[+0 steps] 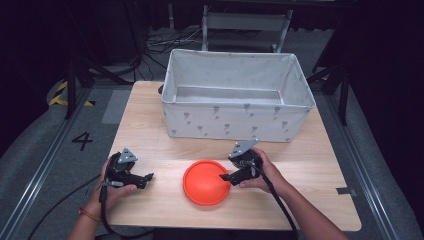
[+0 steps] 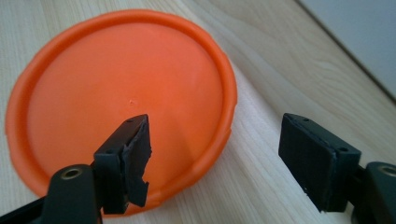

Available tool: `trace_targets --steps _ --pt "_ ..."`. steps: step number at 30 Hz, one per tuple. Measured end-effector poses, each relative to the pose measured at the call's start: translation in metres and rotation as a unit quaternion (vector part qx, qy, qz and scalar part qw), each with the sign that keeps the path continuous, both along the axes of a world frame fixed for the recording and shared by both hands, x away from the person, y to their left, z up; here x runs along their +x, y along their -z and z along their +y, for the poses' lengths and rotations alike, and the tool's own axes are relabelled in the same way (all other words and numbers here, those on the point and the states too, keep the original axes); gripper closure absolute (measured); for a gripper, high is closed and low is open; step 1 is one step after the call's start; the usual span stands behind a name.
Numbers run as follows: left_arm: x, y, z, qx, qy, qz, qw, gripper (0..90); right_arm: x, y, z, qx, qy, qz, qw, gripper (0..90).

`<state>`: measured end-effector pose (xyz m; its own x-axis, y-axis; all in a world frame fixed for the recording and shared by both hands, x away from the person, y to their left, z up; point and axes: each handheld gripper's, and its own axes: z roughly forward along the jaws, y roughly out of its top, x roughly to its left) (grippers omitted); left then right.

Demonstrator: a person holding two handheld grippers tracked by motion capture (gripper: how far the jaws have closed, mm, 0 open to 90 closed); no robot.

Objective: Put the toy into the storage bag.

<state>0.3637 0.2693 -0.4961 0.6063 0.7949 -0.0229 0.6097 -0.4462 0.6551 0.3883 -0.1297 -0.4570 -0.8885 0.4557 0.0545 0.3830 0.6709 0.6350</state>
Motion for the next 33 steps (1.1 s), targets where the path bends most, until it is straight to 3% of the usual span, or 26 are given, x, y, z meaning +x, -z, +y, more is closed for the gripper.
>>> trace_targets --steps 6,9,15,17,21,25,26,27,33 --pt "0.000 0.000 0.000 0.000 0.000 0.000 1.0000 0.2 0.012 0.014 0.009 -0.019 0.008 0.024 0.9995 21.0" --pt "0.000 0.000 0.000 -0.001 -0.002 0.000 1.0000 0.2 0.015 0.022 0.012 -0.018 0.003 0.051 0.9985 17.9" --pt "0.000 0.000 -0.001 -0.001 -0.003 0.001 1.0000 0.2 0.012 0.023 0.018 -0.041 -0.006 0.033 0.9986 13.8" --pt "0.000 0.000 -0.001 -0.002 -0.002 0.002 1.0000 0.2 0.009 0.022 0.022 -0.047 -0.007 0.037 0.9982 13.5" --pt "0.000 0.000 -0.001 -0.002 -0.002 0.002 1.0000 0.2 0.001 0.021 0.032 -0.059 -0.037 0.038 0.9968 14.2" --pt "0.001 0.000 -0.001 0.001 -0.003 0.000 1.0000 0.2 0.005 0.019 0.031 -0.046 -0.014 0.038 0.9981 30.4" --pt "0.001 0.000 -0.001 0.001 -0.003 0.000 1.0000 0.2 0.005 0.019 0.031 -0.046 -0.014 0.038 0.9981 30.4" --pt "0.001 0.000 -0.001 0.000 -0.003 0.003 1.0000 0.2 0.010 0.014 0.025 -0.019 -0.003 0.041 0.9990 48.3" --pt "0.002 0.000 -0.001 0.001 -0.002 0.001 1.0000 0.2 0.013 0.003 0.021 -0.009 -0.002 0.040 0.9991 61.6"
